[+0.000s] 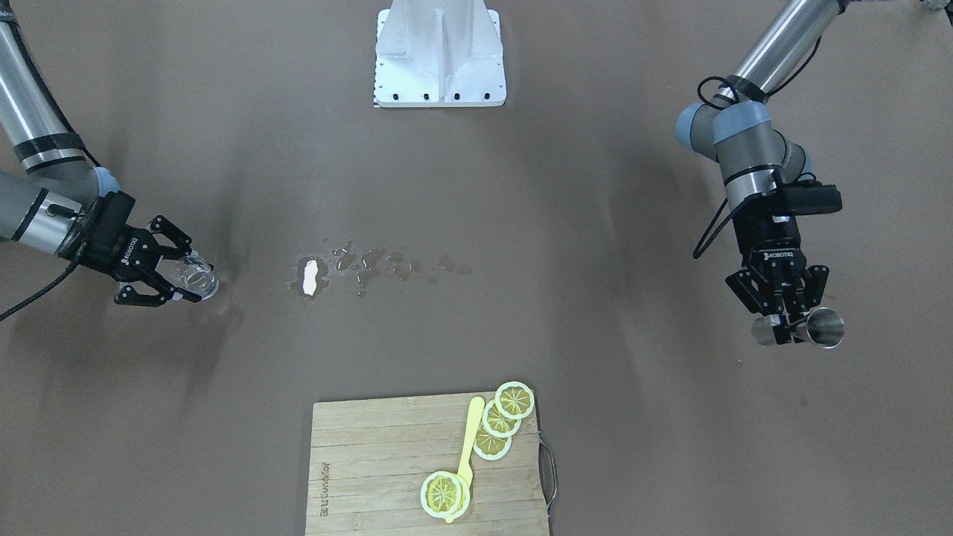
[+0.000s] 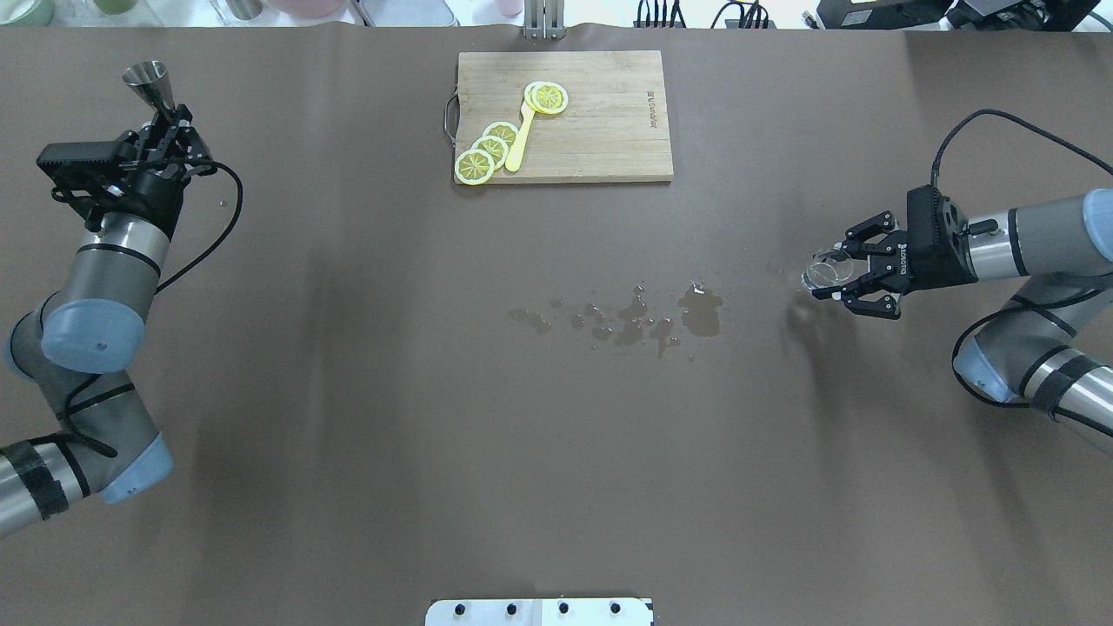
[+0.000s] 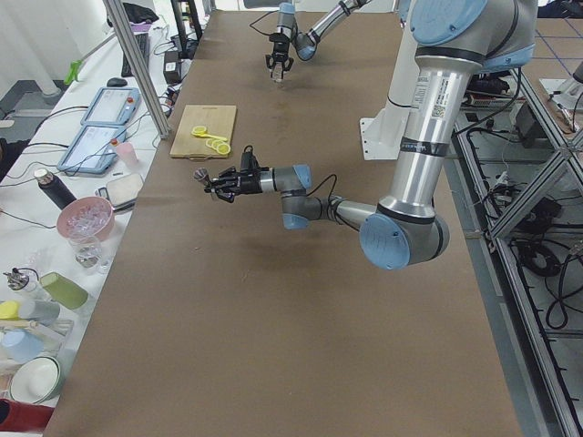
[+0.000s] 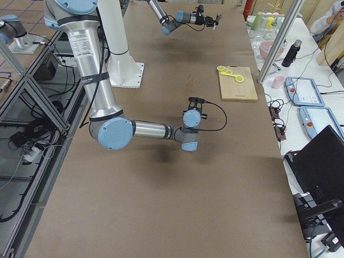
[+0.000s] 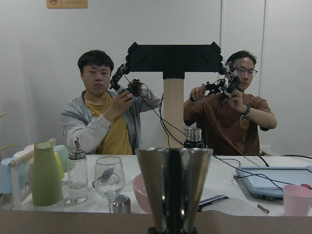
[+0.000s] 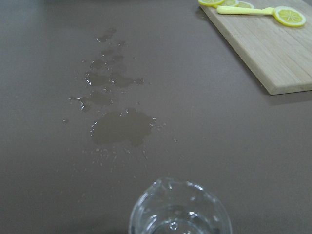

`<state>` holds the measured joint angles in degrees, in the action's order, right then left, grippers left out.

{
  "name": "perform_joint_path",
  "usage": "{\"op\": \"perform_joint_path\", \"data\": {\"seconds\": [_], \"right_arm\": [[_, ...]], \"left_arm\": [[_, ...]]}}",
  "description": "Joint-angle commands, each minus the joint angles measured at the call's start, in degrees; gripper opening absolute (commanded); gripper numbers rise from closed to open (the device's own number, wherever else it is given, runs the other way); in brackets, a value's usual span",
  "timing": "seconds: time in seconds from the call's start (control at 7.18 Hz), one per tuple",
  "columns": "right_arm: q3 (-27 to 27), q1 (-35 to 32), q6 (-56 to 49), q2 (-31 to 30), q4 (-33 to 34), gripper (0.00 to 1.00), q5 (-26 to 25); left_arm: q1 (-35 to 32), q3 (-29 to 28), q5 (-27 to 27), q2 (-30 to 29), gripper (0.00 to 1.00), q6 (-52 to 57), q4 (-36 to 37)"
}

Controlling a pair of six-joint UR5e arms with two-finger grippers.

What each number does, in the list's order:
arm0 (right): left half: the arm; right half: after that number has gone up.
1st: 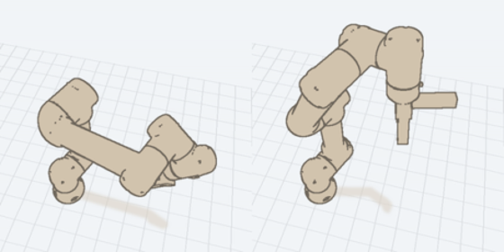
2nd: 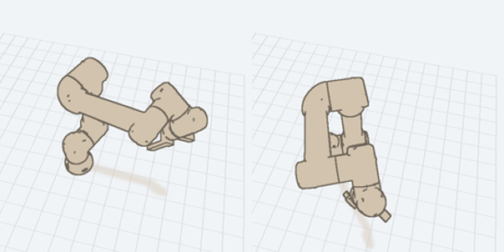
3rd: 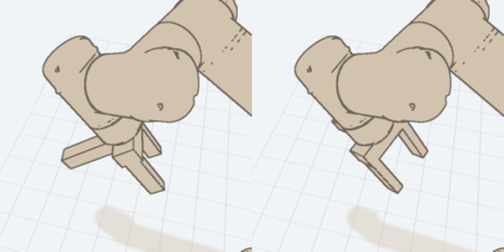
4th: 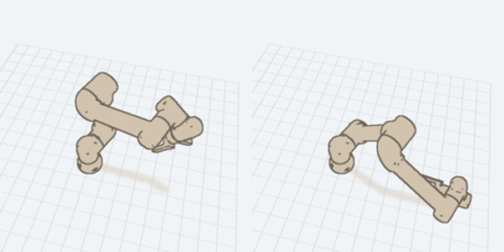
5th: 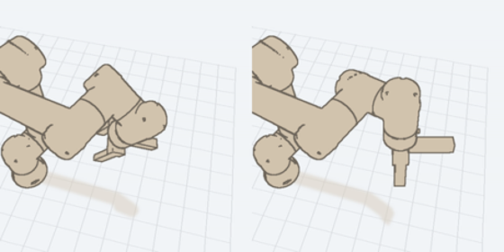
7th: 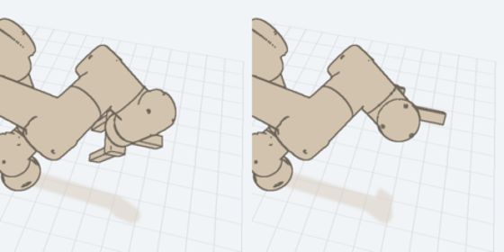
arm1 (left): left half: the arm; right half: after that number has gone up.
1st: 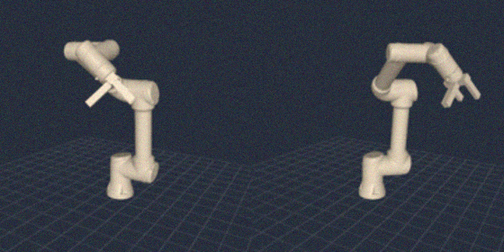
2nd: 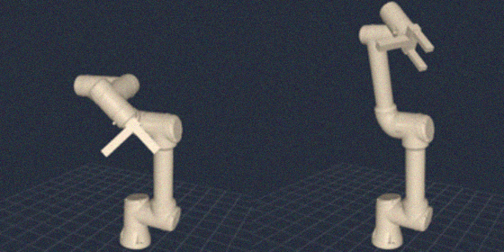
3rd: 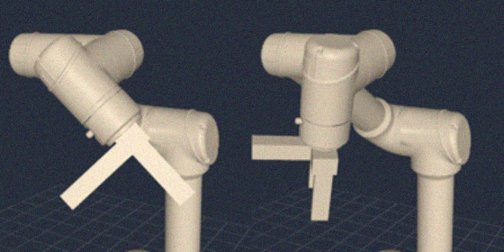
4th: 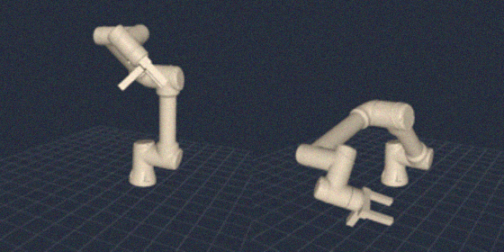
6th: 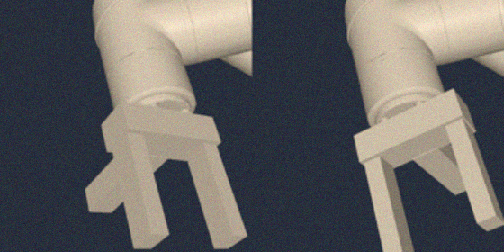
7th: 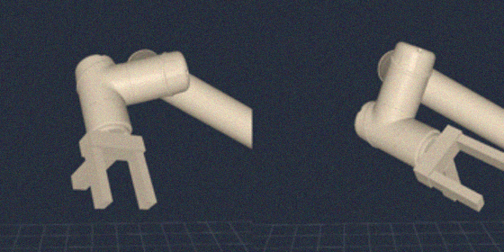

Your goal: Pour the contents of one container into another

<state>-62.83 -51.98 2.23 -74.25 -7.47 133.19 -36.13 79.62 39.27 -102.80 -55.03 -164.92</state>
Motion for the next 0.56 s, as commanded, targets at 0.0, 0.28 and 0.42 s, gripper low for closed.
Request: {"op": "perform_joint_path", "data": {"seconds": [0.0, 0.28, 0.42], "right_arm": [[2.5, 0.0, -2.3, 0.9, 0.0, 0.00, 0.3], [3.8, -0.1, -2.3, 1.7, 0.0, 0.00, 0.3], [3.8, -0.1, -2.3, 1.7, -0.1, 0.00, 0.3]], "left_arm": [[2.1, 2.2, -4.8, 1.9, 0.00, -0.4, 3.5], [6.0, 2.2, -11.7, 2.9, 0.00, -3.6, 4.2], [6.3, 2.2, -14.1, 3.6, 0.00, -6.6, 6.3]]}}
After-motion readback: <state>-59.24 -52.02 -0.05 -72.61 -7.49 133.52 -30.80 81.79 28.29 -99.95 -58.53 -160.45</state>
